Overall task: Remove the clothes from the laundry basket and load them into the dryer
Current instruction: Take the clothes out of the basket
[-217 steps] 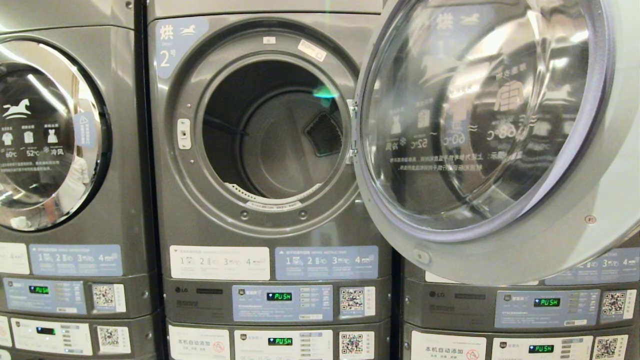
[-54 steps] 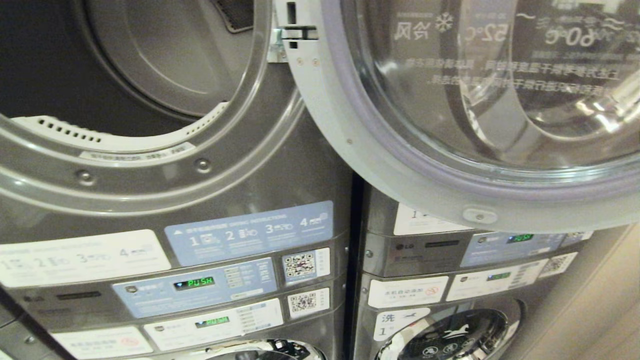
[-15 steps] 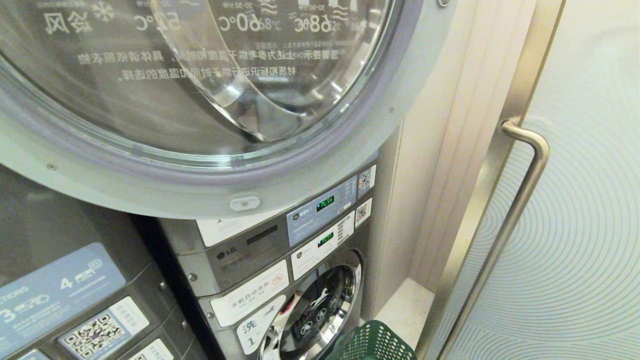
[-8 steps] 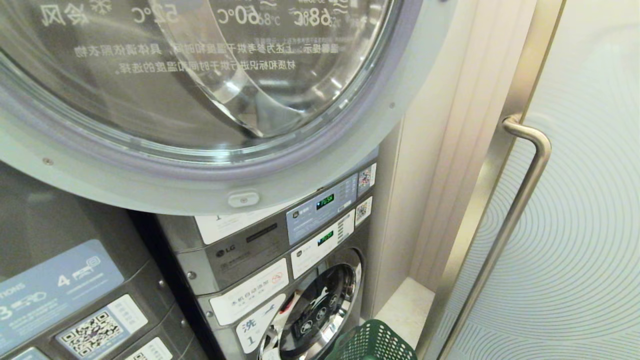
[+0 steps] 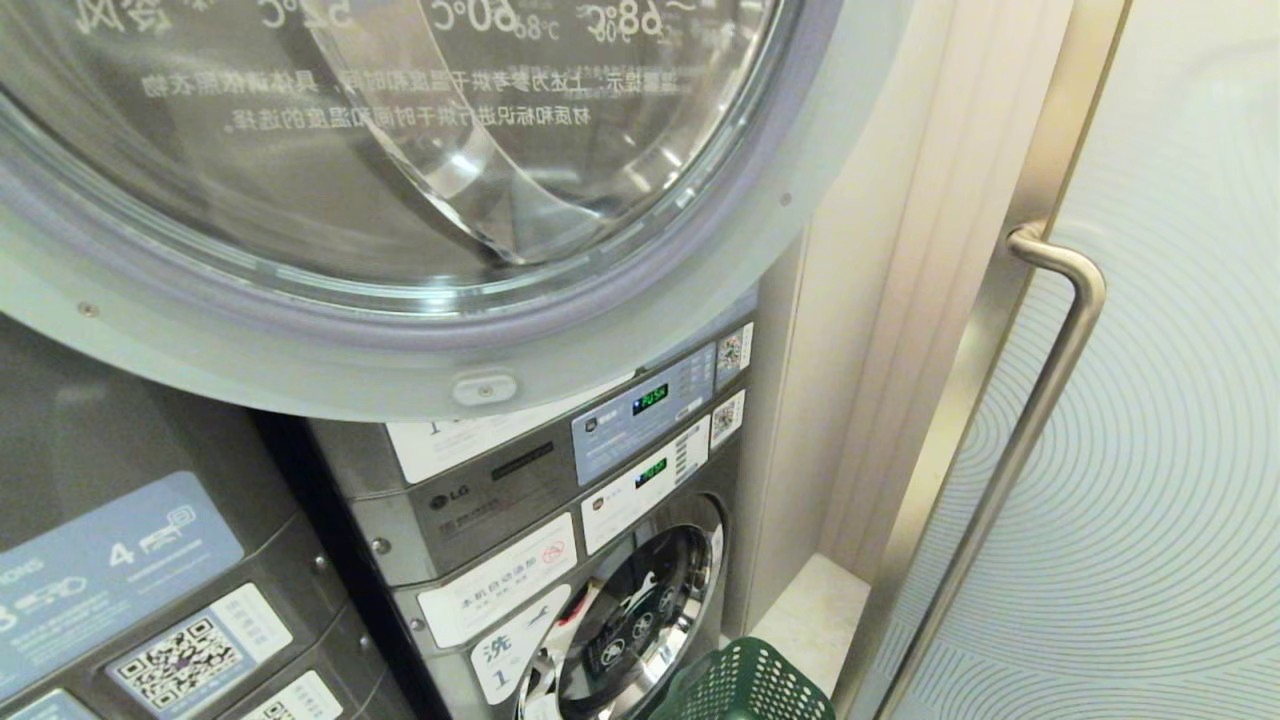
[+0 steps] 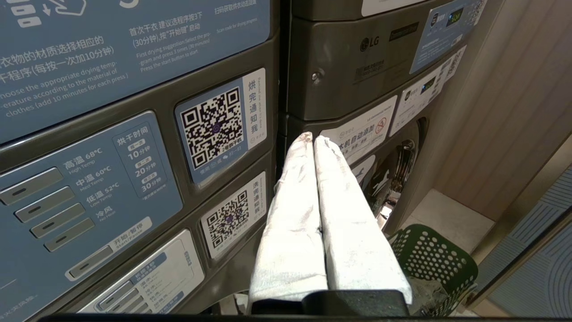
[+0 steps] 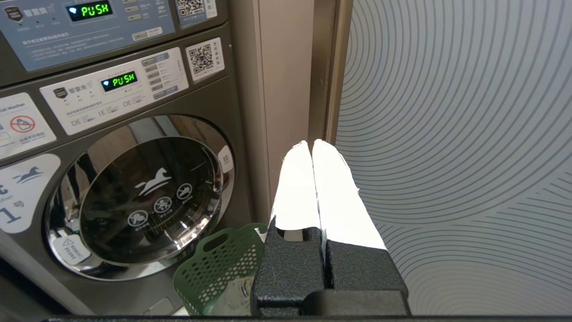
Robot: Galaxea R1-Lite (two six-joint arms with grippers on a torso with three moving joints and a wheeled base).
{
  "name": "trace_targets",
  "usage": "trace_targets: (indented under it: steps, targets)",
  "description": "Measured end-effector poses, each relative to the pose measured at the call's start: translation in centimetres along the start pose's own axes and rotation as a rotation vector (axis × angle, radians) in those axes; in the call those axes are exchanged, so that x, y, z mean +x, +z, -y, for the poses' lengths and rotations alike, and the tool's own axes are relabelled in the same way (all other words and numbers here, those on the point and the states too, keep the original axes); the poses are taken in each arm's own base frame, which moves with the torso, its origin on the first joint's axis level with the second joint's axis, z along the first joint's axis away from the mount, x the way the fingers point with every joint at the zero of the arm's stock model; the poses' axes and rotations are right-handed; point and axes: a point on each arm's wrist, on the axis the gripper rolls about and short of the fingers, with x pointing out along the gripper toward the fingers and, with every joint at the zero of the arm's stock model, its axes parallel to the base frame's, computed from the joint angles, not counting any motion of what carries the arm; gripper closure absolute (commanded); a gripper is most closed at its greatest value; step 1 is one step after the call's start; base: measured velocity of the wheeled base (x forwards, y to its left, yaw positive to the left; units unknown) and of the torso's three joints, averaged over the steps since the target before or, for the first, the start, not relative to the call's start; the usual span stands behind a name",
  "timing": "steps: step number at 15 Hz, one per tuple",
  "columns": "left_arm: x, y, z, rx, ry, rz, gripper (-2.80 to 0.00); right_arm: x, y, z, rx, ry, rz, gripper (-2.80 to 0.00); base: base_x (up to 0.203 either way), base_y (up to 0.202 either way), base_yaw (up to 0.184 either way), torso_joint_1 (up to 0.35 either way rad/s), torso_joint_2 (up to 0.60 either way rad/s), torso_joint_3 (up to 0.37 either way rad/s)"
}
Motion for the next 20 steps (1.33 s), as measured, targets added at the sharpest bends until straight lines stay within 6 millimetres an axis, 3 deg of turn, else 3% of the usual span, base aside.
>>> trace_targets:
  steps: [20]
  targets:
    - [0.0, 0.0, 0.0, 0.0, 0.0, 0.0, 0.0, 0.0, -0.01, 0.0, 0.001, 0.0, -0.001, 0.0, 0.0, 0.0, 0.0, -0.062, 0.14, 0.069]
